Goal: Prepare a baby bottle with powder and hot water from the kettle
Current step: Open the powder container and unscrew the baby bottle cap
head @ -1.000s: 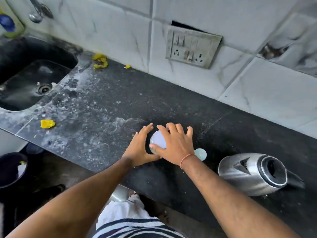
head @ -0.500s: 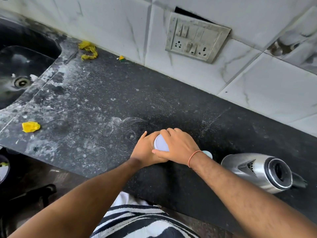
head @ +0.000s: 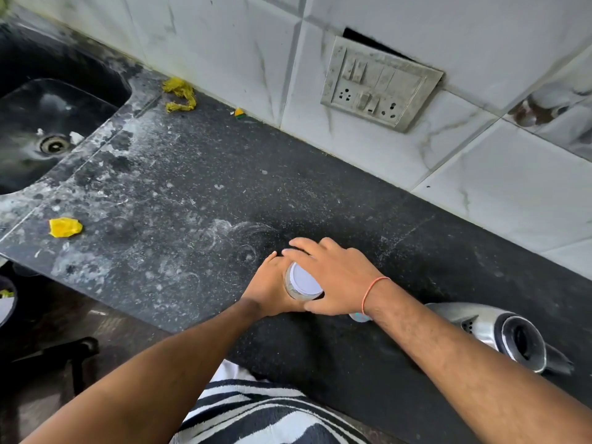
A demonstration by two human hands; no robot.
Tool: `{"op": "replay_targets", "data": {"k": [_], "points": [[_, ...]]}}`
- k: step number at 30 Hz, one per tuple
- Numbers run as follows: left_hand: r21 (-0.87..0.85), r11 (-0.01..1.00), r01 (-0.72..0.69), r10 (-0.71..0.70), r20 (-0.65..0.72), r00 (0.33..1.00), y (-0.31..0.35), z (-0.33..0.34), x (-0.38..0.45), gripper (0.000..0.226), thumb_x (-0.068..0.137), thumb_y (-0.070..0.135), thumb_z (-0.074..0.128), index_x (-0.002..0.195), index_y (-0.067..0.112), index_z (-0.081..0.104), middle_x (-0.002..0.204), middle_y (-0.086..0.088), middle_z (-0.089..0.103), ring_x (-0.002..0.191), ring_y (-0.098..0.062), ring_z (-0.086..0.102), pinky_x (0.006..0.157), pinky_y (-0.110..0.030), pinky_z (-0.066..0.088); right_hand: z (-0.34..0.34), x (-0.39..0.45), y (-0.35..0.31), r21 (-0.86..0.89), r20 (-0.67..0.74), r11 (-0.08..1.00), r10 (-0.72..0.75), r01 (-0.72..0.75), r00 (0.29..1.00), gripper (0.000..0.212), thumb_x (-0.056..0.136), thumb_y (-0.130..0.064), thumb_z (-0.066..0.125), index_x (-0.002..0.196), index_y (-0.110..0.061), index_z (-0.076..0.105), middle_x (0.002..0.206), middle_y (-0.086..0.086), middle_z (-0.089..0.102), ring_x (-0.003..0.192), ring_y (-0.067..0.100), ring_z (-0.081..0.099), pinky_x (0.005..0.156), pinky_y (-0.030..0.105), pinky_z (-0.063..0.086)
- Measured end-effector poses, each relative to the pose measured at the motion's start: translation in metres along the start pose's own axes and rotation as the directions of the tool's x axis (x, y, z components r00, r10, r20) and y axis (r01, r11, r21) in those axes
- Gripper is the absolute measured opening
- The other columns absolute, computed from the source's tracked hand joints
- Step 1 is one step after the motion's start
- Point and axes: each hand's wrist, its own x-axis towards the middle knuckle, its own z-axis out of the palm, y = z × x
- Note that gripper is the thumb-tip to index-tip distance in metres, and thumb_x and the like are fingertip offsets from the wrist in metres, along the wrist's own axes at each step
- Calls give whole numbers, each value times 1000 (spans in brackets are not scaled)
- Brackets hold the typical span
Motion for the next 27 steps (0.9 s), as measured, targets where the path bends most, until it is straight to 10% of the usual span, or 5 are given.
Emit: {"op": "replay_targets", "data": {"k": [4,17,27], "points": [[30,999,14,-15,22,1000,2,-2,-1,91,64,67,88,142,34,56,132,21,64,128,-5,60,134,-45,21,-6,6,-4,-43,47,996,77,-75,996,72,88,-63,74,147,-30,48,132,-5,50,110,25,64,69,38,45],[-85,996,-23,23,3,1000,5,-6,-1,77,60,58,94,129,38,64,124,23,64,120,-5,64,110,-49,52,-10,2,-12,-18,-13,999,-29,28,1000,98,78,-41,86,158,-45,30,142,-14,46,107,24,52,68,41,53],[-43,998,-43,42,-19,999,8,-7,-2,73,65,63,91,129,39,65,123,25,63,118,-2,60,115,-47,47,-4,0,-18,15,-9,999,40,-40,999,89,82,-44,82,156,-42,31,144,-8,43,110,31,57,77,50,59]]}}
